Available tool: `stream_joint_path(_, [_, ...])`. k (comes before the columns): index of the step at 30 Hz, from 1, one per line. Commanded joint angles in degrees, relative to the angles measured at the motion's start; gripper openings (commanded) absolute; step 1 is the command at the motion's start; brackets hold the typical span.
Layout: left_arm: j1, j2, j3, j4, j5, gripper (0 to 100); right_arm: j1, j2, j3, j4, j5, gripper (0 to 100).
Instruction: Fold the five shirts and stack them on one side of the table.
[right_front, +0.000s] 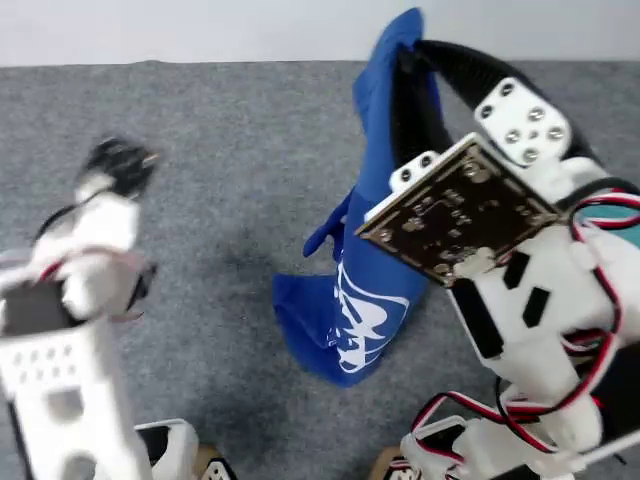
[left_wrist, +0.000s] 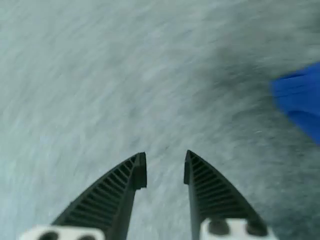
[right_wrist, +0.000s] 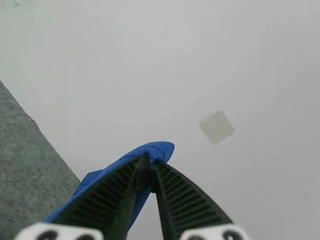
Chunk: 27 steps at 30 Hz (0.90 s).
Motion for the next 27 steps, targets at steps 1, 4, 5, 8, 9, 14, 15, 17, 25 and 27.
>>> stream_joint_path(1, [7.65, 9.41, -6.11, -3.25, 0.26, 19, -2.15, -0.31, -1.67, 0.13, 0.44, 0.9])
stream_joint_path(4, [10.73, 16.62, -9.01, -5.45, 0.00, 21, -2.15, -0.04, -1.67, -0.04, 1.76, 0.9])
stream_joint_path(5, [11.52, 18.81, -9.98, -5.63, -0.53, 21, -2.15, -0.04, -1.67, 0.13, 2.99, 0.9])
stream_joint_path(8, [13.54, 24.00, -12.53, -5.27, -3.87, 22, -2.15, 0.04, -1.67, 0.13, 4.75, 0.9])
stream_joint_path(9, [13.98, 24.97, -12.79, -5.19, -4.48, 22, -2.15, 0.04, -1.67, 0.13, 4.75, 0.9])
stream_joint_path(14, [17.05, 25.93, -12.88, -2.55, -5.98, 22, -1.98, 0.13, -1.67, 0.13, 4.75, 0.9])
stream_joint_path(15, [18.11, 25.93, -12.88, -1.49, -5.98, 22, -1.98, 0.13, -1.67, 0.04, 4.75, 0.9])
stream_joint_path(17, [20.04, 25.93, -12.88, -0.09, -5.54, 22, -1.98, 0.13, -1.67, 0.04, 4.75, 0.9])
stream_joint_path(25, [24.18, 25.93, -12.70, -3.78, 12.31, 22, -1.98, 0.22, -1.67, -0.31, 4.75, 0.9])
stream_joint_path(27, [25.32, 26.29, -12.70, -3.96, 13.98, 22, -1.98, 0.92, -1.67, -0.31, 4.75, 0.9])
